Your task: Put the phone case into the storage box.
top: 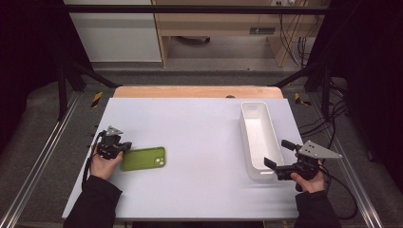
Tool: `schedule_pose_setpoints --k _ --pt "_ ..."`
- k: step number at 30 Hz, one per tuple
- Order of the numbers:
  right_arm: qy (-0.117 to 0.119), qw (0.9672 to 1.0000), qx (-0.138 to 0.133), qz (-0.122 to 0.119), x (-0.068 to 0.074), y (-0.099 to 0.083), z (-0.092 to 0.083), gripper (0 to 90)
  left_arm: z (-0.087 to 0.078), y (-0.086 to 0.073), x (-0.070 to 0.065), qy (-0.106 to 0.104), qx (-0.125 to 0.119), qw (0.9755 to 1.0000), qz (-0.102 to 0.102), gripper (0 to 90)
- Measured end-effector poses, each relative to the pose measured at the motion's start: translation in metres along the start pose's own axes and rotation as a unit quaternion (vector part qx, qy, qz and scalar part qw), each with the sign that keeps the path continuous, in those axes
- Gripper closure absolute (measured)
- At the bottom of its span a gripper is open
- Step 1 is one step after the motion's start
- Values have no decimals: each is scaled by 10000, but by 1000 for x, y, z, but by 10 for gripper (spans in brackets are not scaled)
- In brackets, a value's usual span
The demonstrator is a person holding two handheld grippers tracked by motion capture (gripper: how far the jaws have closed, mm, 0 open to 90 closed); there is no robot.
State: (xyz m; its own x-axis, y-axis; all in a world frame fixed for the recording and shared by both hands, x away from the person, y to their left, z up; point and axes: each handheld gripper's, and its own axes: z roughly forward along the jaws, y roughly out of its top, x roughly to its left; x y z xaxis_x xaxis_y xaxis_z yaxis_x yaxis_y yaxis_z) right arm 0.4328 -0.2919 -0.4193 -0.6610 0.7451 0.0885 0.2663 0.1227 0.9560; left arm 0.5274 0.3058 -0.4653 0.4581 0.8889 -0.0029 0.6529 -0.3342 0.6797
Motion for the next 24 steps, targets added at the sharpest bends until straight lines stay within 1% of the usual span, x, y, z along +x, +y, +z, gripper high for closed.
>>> schedule_pose_setpoints --k 8,10,11,12,16,24 --pt "7 10000 -1 -4 0 0 0 6 0 -1 1 -70 20 10000 -22 900" --pt "5 10000 0 0 0 0 0 6 -1 -1 0 -108 65 9999 -35 900" --pt "7 10000 -2 -1 0 0 0 6 -1 -2 0 -104 72 9999 -1 900" --pt "9 10000 0 0 0 0 0 6 -1 -2 0 -124 106 9999 -19 900" --pt "6 10000 -6 0 0 0 -1 6 -1 -5 -2 -122 177 9998 37 900" --pt "6 10000 -5 -3 0 0 -1 6 -7 -14 -9 -161 197 9996 102 900"
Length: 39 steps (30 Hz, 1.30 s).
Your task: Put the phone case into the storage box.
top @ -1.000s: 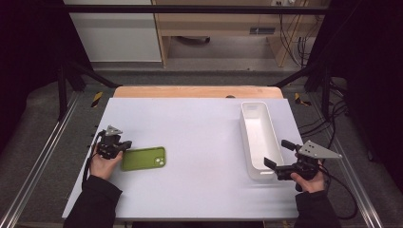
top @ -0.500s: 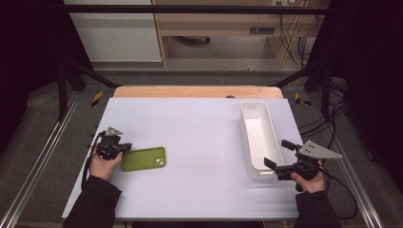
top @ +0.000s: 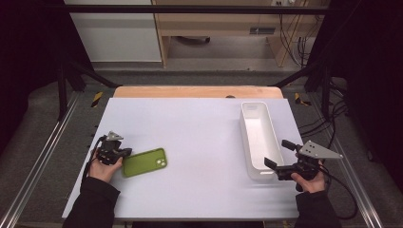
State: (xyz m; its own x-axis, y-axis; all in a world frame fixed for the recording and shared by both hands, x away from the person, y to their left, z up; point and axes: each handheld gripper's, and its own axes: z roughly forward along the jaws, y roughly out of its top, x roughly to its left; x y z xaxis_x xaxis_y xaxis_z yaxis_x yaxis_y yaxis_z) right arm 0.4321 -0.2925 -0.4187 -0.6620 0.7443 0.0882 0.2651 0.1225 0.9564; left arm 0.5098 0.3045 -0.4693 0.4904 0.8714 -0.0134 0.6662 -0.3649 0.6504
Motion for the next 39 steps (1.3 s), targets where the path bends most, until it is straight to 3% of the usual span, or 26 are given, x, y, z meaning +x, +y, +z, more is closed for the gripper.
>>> schedule_pose_setpoints --k 31,36,39 --pt "-24 10000 -32 17 0 1 -3 6 -21 -24 -19 -264 -30 9996 85 900" --pt "-22 10000 -31 1 0 1 -3 6 -22 -25 -18 -240 -106 9996 73 900" --pt "-27 10000 -29 1 0 1 -3 6 -26 -24 -15 -331 -299 9990 15 900"
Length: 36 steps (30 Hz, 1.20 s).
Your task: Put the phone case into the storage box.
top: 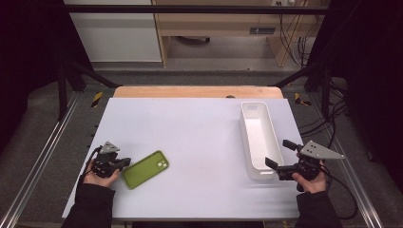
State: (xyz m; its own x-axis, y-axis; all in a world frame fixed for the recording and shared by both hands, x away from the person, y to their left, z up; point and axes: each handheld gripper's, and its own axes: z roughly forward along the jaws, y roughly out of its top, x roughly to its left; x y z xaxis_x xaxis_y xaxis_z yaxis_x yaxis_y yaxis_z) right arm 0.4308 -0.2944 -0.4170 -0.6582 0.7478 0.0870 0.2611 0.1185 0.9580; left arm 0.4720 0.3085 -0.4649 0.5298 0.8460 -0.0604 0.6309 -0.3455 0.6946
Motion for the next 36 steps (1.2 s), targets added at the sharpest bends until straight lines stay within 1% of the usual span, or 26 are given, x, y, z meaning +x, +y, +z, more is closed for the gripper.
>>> schedule_pose_setpoints --k 1,2,3,5,6,7,8,9,10,12,13,14,15,17,19,22,23,25,27,29,30,33,36 --pt "-2 10000 2 2 0 0 0 6 -3 1 0 -8 -90 10000 -30 874" --pt "-2 10000 2 2 0 0 0 6 -5 2 1 -25 -162 9999 -21 874" --pt "-7 10000 2 -3 0 0 0 6 -8 4 1 -25 -264 9996 -6 818" --pt "-5 10000 4 12 0 0 -1 6 -12 6 1 -25 -374 9993 9 806" --pt "-8 10000 -4 5 0 0 -1 6 -15 8 2 -41 -437 9990 30 721" --pt "-8 10000 -4 5 0 0 -1 6 -16 9 2 -58 -493 9988 50 721" --pt "-15 10000 -14 -9 -1 0 -1 6 -18 12 3 -107 -535 9985 89 687" --pt "-16 10000 -18 -11 -1 0 -1 6 -20 14 3 -166 -595 9980 117 633" --pt "-17 10000 -21 -5 -1 0 -1 6 -22 15 3 -196 -656 9976 133 607" --pt "-19 10000 -19 -3 -1 0 -1 6 -27 18 3 -283 -808 9962 169 527" --pt "-21 10000 -19 -2 -1 0 -1 6 -29 19 2 -319 -854 9956 216 503" --pt "-16 10000 -17 -2 -1 0 -1 6 -31 21 1 -331 -883 9952 262 475" --pt "-21 10000 -17 -13 -1 0 -1 6 -32 23 1 -346 -919 9947 305 429" --pt "-22 10000 -12 -12 -1 0 -1 6 -33 25 0 -449 -961 9937 361 355" --pt "-18 10000 -7 -5 0 0 -1 6 -34 27 -2 -472 -974 9932 438 324" --pt "-26 10000 -10 -15 -1 0 -1 6 -36 32 -5 -580 -975 9925 457 260" --pt "-27 10000 -8 -16 -1 0 -1 6 -38 34 -7 -566 -986 9921 528 243" --pt "-30 10000 -15 -26 -1 0 -1 6 -40 38 -9 -591 -993 9917 565 194" --pt "-25 10000 -22 -11 -1 0 -1 6 -42 41 -13 -553 -1018 9912 640 134" --pt "-26 10000 -35 -2 -1 0 -2 6 -44 45 -15 -551 -986 9916 636 75" --pt "-26 10000 -33 -2 -1 0 -2 6 -45 47 -16 -564 -999 9912 657 55" --pt "-32 10000 -26 -8 -1 0 -1 6 -48 51 -17 -635 -1043 9900 709 45" --pt "-35 10000 -15 -8 -1 0 -1 6 -49 55 -19 -626 -1027 9892 840 35"
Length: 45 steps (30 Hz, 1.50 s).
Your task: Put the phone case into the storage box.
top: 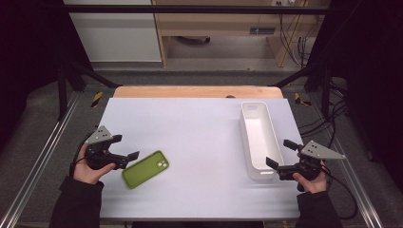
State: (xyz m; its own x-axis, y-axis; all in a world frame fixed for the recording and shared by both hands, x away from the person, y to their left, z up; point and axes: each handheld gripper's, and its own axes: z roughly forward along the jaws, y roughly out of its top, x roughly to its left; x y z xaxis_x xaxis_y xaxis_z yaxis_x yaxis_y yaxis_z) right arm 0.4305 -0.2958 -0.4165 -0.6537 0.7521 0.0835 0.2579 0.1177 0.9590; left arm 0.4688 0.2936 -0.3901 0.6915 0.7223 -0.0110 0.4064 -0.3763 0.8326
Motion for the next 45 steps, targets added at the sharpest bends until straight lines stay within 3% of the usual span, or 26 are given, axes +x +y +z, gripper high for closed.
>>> schedule_pose_setpoints --k 7,14,24,37,45 --pt "-7 10000 4 -4 0 0 0 6 8 8 1 -23 50 9999 136 30" --pt "2 10000 21 -9 0 0 1 6 25 7 3 -30 312 9993 223 30" --pt "10 10000 19 -12 0 0 0 6 36 -9 8 -19 626 9980 106 33" --pt "14 10000 32 -22 0 -1 1 6 46 -20 8 -90 954 9953 132 34" --pt "18 10000 32 -16 0 -1 1 6 53 -27 9 -103 1228 9923 130 74"
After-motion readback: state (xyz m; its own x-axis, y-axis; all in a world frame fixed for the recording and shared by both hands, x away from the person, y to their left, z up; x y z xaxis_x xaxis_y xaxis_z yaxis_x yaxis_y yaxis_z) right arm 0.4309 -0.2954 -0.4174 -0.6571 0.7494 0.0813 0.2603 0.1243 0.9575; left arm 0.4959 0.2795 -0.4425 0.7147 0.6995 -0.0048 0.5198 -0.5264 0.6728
